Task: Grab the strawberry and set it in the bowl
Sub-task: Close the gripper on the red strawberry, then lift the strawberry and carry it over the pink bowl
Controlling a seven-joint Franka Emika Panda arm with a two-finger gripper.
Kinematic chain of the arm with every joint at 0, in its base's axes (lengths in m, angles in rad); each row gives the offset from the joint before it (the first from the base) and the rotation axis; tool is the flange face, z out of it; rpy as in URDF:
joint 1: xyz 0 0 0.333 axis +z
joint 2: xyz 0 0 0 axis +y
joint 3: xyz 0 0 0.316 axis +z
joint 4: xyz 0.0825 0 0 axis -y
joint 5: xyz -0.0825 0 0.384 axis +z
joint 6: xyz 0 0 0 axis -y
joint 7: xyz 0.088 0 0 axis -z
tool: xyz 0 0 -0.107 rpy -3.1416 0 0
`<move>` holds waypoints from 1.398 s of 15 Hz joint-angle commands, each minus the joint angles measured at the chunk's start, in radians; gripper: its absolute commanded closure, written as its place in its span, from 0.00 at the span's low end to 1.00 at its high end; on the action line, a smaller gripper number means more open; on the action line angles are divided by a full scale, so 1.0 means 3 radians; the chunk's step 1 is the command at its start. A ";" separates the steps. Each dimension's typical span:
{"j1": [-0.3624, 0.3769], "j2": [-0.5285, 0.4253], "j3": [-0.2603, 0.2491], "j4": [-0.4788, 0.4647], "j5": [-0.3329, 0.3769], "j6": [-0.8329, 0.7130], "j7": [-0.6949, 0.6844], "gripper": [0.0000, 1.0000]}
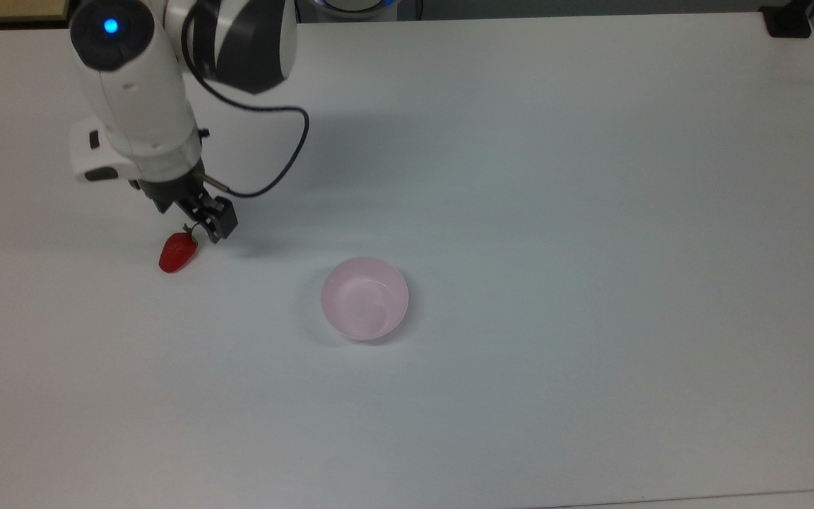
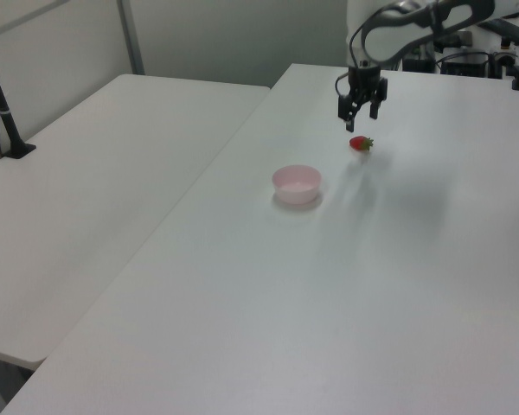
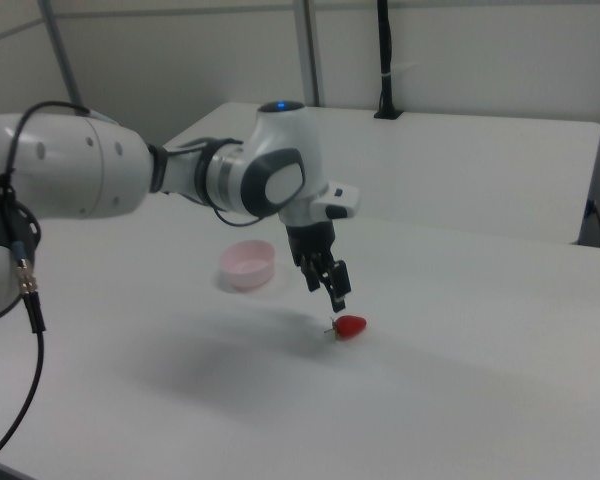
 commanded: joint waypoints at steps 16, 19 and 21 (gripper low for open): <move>-0.0041 0.0032 0.0220 -0.0004 -0.0331 0.0191 0.0002 0.90; -0.0026 -0.0065 0.0532 0.0007 -0.0326 0.0113 0.0180 0.90; 0.0076 -0.0070 0.0625 0.0022 -0.0341 0.0118 0.0400 0.90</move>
